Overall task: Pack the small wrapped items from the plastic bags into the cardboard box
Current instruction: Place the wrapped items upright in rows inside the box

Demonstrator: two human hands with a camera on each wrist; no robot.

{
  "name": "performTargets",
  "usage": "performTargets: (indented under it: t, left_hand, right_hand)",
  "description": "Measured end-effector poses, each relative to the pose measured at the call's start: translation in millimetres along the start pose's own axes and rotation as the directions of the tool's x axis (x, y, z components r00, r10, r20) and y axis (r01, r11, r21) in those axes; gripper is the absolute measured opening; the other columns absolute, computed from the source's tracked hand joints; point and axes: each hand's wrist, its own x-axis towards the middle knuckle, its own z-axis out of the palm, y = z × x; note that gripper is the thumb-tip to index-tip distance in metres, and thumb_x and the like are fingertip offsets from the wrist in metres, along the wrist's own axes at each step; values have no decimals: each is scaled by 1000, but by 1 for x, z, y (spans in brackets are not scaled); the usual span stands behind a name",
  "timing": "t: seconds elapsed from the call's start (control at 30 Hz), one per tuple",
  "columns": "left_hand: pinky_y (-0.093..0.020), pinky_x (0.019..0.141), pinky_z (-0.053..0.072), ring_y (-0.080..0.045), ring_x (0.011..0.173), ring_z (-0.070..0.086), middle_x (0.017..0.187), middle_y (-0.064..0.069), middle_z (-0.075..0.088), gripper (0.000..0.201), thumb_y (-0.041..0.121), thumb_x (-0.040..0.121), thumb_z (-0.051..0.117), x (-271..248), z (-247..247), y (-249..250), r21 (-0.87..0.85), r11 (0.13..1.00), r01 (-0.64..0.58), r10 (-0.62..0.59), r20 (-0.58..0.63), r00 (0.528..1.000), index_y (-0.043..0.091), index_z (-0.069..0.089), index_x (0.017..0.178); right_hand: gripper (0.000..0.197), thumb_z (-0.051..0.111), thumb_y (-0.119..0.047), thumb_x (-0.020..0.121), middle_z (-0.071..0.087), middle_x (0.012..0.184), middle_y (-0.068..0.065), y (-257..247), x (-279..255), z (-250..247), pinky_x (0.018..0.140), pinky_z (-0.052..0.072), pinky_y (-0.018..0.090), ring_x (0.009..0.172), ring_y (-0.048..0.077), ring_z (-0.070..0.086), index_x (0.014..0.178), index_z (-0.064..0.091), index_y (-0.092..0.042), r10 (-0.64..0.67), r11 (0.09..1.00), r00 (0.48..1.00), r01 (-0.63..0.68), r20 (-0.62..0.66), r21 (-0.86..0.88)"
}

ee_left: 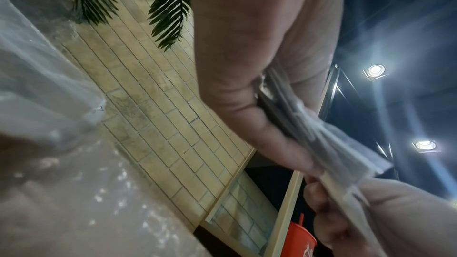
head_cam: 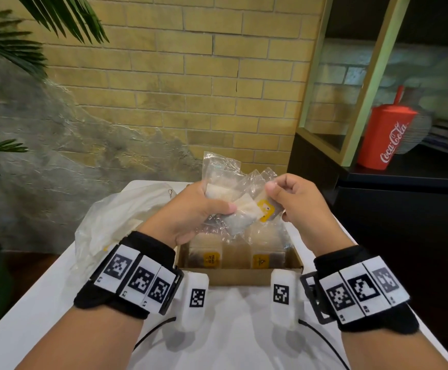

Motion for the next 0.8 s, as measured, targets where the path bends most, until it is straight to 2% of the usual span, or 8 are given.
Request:
performTargets:
  t: [0.1, 0.23, 0.37, 0.47, 0.53, 0.63, 0.73, 0.8]
  left_hand:
    - [-22, 50, 52, -14, 63, 64, 70, -1, 66, 23, -3, 81, 65, 3, -2, -1, -21, 1000, -14, 14, -16, 1000, 16, 57, 93]
    - [-21, 45, 51, -14, 61, 61, 71, -4, 63, 21, -2, 83, 63, 3, -6, 1, -64, 998, -11, 6, -75, 997, 15, 54, 91]
    - [-30, 57, 54, -19, 69, 66, 84, -8, 68, 21, -3, 88, 54, 7, -9, 3, -140, 987, -77, 43, -229, 973, 12, 58, 103]
    - [-40, 72, 55, -27, 90, 64, 101, -12, 65, 26, -5, 91, 45, 10, -3, 3, -196, 975, -106, 38, -321, 946, 17, 55, 100]
    - [-40, 71, 56, -30, 97, 63, 111, -14, 62, 30, -4, 92, 41, 10, 5, 3, -232, 967, -101, 25, -310, 951, 19, 50, 107]
    - [-40, 66, 55, -35, 90, 63, 113, -22, 61, 33, -3, 91, 41, 11, 20, 1, -283, 954, -97, 22, -258, 966, 24, 53, 104]
    - [-42, 73, 49, -30, 71, 63, 91, -19, 67, 39, -6, 86, 42, 8, 29, 0, -319, 942, -99, 44, -176, 983, 17, 51, 115]
    - [-45, 76, 50, -24, 66, 61, 78, -13, 65, 24, -1, 90, 43, 5, 30, 2, -321, 942, -97, 62, -119, 991, 11, 53, 108]
  right_hand:
    - [21, 53, -18, 93, 52, 62, -5, 1, 2, -2, 47, 35, 10, 46, -4, 47, 73, 57, -11, -4, 1000, 1000, 4, -8, 27]
    - [20, 49, -13, 94, 51, 73, 0, 3, 5, -10, 54, 35, 19, 62, 7, 44, 74, 55, -15, 65, 996, 993, -58, -98, 73]
    - [28, 43, 0, 93, 52, 94, 1, 0, 8, -19, 52, 46, 21, 76, 15, 57, 106, 47, -25, 207, 948, 930, -115, -302, 297]
    - [43, 39, 11, 89, 52, 95, 2, -6, 5, -15, 55, 52, 21, 85, 17, 59, 109, 46, -26, 197, 911, 950, -86, -241, 404]
    - [38, 37, 13, 88, 55, 98, 2, -8, 2, -1, 64, 55, 27, 88, 17, 59, 95, 54, -20, 170, 929, 971, -100, -170, 357]
    - [31, 41, 3, 90, 63, 88, -1, -3, -3, 25, 79, 53, 38, 86, 18, 61, 80, 62, -18, 96, 975, 979, -56, -181, 215]
    - [26, 44, -9, 92, 66, 93, 1, 5, -2, 37, 81, 49, 33, 89, 14, 59, 91, 69, -16, -40, 999, 975, 46, -219, 20]
    - [29, 44, -21, 93, 65, 97, 4, 9, 0, 39, 78, 45, 28, 93, 14, 58, 89, 72, -15, -131, 988, 977, 115, -166, -98]
